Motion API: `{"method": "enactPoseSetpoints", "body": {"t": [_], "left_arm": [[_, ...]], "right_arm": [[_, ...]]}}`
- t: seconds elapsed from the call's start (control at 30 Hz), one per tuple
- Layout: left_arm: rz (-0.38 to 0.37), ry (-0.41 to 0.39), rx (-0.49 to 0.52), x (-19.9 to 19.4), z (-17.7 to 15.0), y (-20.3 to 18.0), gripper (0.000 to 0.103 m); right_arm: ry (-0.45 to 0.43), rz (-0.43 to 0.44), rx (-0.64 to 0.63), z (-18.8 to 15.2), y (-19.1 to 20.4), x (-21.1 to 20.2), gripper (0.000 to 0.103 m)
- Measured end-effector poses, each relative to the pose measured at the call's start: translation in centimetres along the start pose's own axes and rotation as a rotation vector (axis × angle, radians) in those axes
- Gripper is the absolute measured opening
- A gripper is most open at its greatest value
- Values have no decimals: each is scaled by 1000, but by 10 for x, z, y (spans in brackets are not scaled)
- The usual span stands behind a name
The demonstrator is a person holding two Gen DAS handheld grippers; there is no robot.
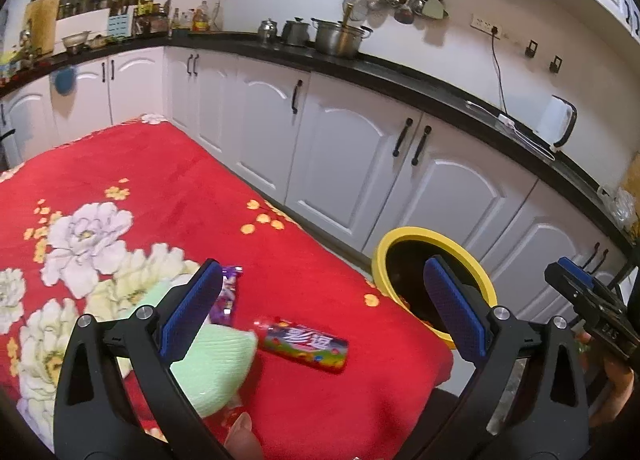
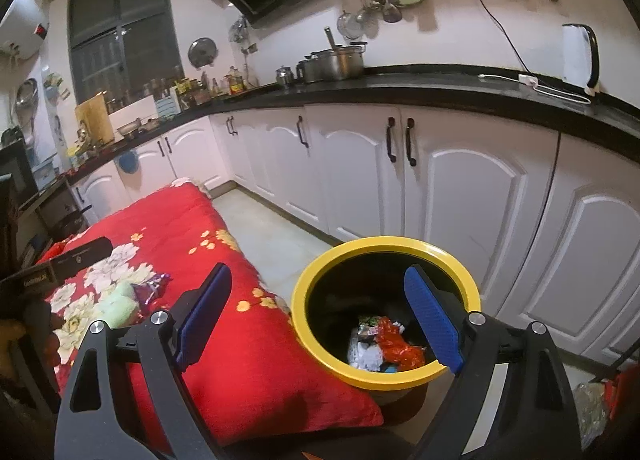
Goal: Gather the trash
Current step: 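Move both tools back over the table toward the green scrubber and candy tube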
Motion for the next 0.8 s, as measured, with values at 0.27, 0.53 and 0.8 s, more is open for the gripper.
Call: {"method": "enactPoseSetpoints", "body": {"t": [0.27, 0.53, 0.8], "left_arm": [[34, -32, -37, -23, 9, 32, 93], [65, -45, -80, -39, 14, 58, 93], [86, -70, -119, -53, 18, 76, 93]], "right_arm": [[-9, 41, -41, 5, 30, -6, 86], [2, 90, -88, 7, 59, -5, 86], [16, 137, -139, 5, 86, -5, 86]]}}
Point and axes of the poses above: each gripper's, at about its wrist camera, not at the fingertips, and x roughly the way its jaws point, y to its left, z to its top, the point moved 8 cm from there along x, roughly the way its jaws point, and after that the axes turned 8 degrees about -x, right-handed, at the moved point
